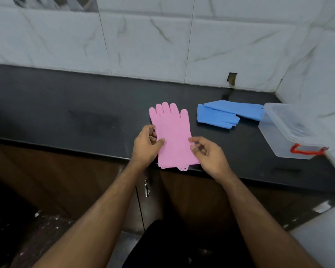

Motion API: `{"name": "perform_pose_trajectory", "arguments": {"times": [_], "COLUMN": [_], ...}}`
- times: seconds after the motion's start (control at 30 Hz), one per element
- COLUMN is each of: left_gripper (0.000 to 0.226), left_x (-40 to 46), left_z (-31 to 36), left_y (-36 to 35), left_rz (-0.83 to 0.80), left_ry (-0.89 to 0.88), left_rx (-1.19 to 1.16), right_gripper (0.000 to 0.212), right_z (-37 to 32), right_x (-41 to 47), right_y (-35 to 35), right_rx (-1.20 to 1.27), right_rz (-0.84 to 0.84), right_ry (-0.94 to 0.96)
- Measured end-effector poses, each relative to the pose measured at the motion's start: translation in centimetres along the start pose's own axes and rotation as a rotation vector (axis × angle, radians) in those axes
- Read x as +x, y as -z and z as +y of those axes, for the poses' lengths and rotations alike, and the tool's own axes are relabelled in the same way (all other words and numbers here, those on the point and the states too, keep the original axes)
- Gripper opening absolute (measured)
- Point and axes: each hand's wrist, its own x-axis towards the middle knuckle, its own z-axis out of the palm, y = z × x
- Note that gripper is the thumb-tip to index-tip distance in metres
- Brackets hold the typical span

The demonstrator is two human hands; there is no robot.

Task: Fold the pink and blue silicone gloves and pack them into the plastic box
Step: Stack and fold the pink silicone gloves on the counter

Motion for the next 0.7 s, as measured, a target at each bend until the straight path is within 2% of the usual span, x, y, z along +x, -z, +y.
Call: {"name": "perform_pose_trajectory", "arguments": {"times": [0.2, 0.7], "left_gripper": [0.042, 0.046], "left_x": [-0.3, 0.1], "left_z": [0.8, 0.0], "left_y": [0.6, -0.1], "left_rz": [-0.021, -0.010], "left_ry": [0.052, -0.048], "left_rx": [-0.014, 0.106], "right_gripper": [0.023, 0.017], "right_z": [-0.7, -0.1], "right_x": [-1.8, -0.9], "right_y": [0.9, 1.1], "right_rx": [0.013, 0.016], "right_rz": [-0.010, 0.058], "right_ry": [-0.010, -0.088]}}
